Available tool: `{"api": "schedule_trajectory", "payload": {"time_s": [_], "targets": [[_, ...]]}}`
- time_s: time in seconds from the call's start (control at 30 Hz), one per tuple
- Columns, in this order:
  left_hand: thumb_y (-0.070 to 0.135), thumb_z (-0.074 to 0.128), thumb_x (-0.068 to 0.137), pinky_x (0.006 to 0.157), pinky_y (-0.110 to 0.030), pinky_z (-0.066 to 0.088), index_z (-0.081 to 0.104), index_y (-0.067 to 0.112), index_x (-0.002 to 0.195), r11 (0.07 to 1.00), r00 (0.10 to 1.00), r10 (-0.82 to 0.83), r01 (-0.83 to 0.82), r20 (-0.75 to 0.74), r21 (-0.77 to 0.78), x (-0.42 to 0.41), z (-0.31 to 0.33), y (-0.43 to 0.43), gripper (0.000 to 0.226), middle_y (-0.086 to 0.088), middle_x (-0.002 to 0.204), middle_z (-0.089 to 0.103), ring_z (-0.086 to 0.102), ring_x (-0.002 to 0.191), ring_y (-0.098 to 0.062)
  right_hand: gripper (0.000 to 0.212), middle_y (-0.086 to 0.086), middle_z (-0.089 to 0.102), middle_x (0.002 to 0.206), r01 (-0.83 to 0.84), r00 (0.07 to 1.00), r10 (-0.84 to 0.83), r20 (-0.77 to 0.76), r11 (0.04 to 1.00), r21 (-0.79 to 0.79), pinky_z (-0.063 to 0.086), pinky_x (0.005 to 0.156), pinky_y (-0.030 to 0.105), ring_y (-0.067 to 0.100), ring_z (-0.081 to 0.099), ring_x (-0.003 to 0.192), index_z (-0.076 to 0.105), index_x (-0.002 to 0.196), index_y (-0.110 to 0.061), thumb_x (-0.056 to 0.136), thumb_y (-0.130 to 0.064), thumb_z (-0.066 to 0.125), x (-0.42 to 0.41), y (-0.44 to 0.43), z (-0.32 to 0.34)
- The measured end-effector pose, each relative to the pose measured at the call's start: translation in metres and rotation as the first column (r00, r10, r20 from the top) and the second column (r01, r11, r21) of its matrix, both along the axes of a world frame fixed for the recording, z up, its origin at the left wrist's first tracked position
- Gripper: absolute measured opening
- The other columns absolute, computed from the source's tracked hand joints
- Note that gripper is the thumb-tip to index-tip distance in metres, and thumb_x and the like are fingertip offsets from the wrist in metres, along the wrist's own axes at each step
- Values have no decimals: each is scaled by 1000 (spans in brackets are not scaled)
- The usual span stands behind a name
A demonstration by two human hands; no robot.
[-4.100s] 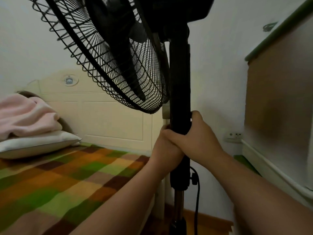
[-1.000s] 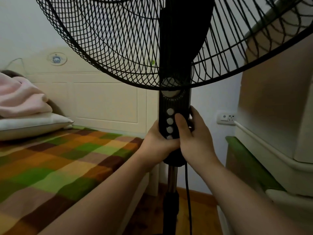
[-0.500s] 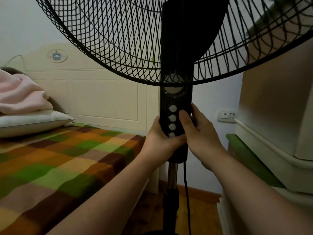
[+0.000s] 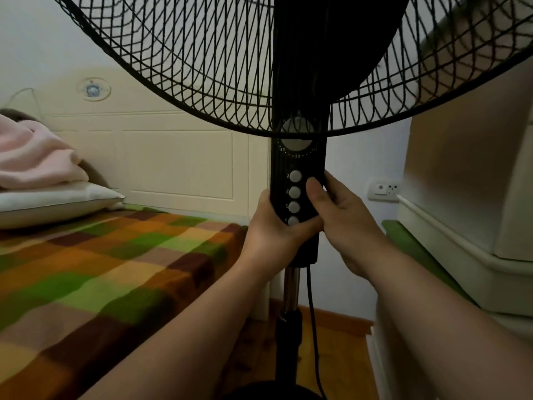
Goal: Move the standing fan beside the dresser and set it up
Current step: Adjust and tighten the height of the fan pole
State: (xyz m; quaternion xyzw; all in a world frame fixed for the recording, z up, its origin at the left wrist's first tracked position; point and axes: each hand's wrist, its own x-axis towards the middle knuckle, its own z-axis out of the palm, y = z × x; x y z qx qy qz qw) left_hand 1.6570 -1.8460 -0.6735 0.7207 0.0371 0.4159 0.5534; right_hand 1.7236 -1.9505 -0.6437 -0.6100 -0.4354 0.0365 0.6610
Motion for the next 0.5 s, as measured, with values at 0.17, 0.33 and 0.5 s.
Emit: {"api": "schedule_trajectory", "payload": {"time_s": [0.17, 0.33, 0.5], "targets": [[25, 86, 75, 67, -15, 57, 52, 20, 125, 998, 999, 42, -42, -10, 36, 0, 1, 1, 61, 6, 106, 72, 71, 92, 1, 47, -20, 62, 123, 138, 990, -136, -40, 990, 31, 47, 81, 8, -4, 59, 108, 43, 148, -38, 101, -44, 48, -17, 1, -14], [38, 91, 68, 60, -9, 55, 51, 23, 122, 988, 992, 125, -122, -30, 92, -1, 3, -2, 69, 11, 102, 67, 68, 86, 0, 18, -17, 66, 99, 308, 947, -302, -109, 950, 48, 48, 66, 7, -8, 63, 91, 60, 108, -33, 101, -42, 46, -41, -15, -77], [37, 90, 70, 56, -3, 49, 49, 22, 124, 986, 988, 153, -152, -4, 69, -2, 1, -7, 70, 14, 105, 63, 64, 88, 1, 15, -21, 63, 103, 270, 920, -325, -217, 930, -249, 49, 77, 12, -2, 60, 97, 60, 113, -30, 98, -27, 59, -51, -11, -148]]}}
